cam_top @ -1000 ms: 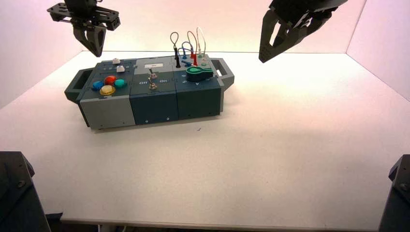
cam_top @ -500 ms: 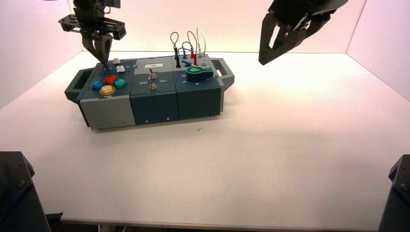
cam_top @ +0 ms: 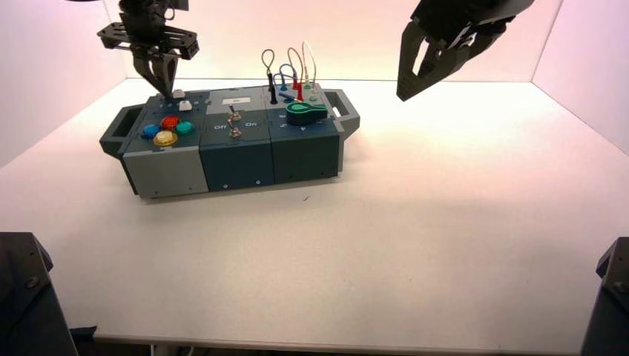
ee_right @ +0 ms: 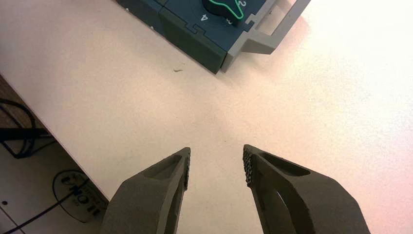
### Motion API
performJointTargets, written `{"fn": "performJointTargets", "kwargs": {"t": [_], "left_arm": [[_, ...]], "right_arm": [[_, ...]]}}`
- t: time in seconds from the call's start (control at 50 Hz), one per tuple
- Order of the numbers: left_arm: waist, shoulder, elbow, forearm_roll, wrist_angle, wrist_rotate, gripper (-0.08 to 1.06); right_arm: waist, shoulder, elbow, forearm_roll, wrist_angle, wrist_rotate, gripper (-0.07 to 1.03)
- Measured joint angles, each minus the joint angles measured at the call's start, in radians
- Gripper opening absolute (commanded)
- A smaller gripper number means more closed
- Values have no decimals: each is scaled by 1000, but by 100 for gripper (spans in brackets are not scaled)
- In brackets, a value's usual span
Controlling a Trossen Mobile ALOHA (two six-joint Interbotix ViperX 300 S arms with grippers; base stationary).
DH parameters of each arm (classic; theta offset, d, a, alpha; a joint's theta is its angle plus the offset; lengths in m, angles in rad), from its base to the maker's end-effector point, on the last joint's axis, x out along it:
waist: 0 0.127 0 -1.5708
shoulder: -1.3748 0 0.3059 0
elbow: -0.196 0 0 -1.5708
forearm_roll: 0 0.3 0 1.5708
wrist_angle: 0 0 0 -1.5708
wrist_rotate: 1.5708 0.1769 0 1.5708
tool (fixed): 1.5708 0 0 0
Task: Move the top slider to position 4.
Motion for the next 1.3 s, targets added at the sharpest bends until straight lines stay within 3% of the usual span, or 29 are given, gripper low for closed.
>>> {"fn": "performJointTargets", "kwargs": {"t": [0.36, 1.08, 1.3], "left_arm": [[-41, 6, -11, 0, 2, -2, -3], [-41, 11, -21, -2, 12, -2, -3], [-32, 8, -34, 0, 57, -2, -3]], "right_arm": [[-2, 2, -2, -2, 0, 0, 58], [0, 2, 0, -3, 0, 0, 58], [0, 2, 0, -3, 0, 0, 58]]}}
